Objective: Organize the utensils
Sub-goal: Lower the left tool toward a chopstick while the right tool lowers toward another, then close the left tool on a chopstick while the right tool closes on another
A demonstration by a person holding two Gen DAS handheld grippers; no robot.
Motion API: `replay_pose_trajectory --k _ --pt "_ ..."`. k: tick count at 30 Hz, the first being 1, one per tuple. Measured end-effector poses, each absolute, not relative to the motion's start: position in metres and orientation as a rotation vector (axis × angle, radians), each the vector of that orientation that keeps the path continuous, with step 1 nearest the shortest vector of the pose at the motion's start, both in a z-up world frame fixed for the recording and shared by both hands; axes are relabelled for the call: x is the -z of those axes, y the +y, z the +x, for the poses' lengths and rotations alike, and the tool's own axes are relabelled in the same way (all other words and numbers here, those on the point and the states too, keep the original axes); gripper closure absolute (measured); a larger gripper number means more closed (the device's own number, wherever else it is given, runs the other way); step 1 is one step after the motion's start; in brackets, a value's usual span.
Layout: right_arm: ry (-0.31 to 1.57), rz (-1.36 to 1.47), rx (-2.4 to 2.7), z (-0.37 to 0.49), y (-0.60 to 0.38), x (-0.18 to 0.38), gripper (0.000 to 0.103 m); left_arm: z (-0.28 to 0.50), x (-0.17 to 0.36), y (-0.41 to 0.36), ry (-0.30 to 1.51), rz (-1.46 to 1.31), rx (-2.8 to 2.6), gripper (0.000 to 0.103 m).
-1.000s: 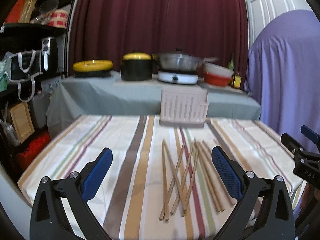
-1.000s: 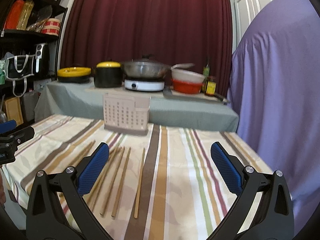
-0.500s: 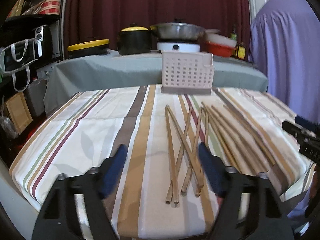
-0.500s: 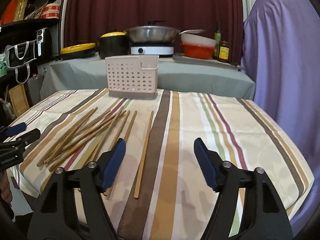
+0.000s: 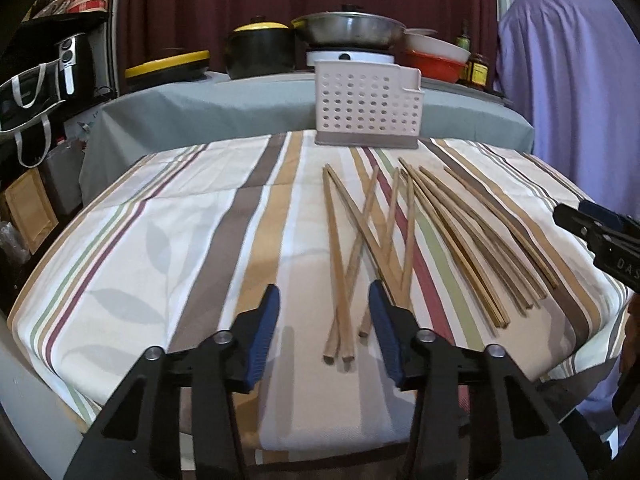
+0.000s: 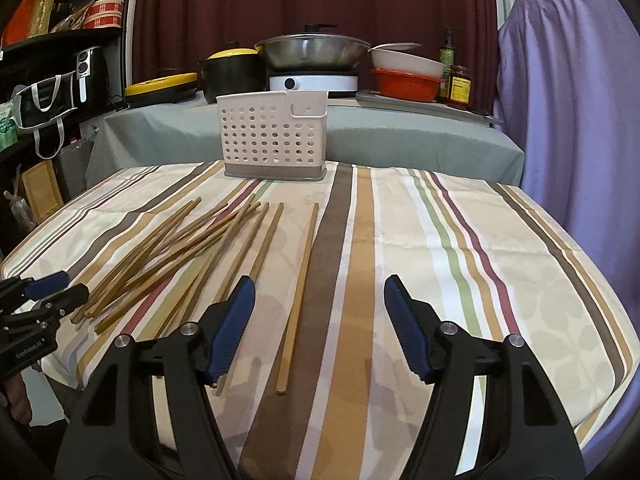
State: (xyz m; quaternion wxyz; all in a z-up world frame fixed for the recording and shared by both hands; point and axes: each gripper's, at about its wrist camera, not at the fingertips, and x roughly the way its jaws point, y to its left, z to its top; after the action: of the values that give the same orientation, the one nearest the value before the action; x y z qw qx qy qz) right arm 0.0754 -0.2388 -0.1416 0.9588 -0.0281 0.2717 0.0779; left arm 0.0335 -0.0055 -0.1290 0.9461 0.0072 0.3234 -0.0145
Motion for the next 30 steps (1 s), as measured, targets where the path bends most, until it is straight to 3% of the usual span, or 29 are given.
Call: replay_pose_trajectory --k 10,15,24,30 --pt "0.545 -0.050 -0.155 0.073 -0.239 0.140 0.038 0.034 0.138 -0.006 0.709 -0.007 0.052 0.080" --pt "0.541 -0.045 -0.153 0.073 -0.241 0.139 0.038 0.034 0.137 -0.003 0.709 -0.030 0.057 0.095" --pt "0.546 -0.053 -0.163 0.071 -0.241 0.141 0.038 0.038 0.133 0.003 0.693 -0.036 0.034 0.096" --pt "0.592 -0.080 -0.188 0.069 -0.234 0.155 0.046 0.041 0.134 0.013 0.698 -0.066 0.016 0.096"
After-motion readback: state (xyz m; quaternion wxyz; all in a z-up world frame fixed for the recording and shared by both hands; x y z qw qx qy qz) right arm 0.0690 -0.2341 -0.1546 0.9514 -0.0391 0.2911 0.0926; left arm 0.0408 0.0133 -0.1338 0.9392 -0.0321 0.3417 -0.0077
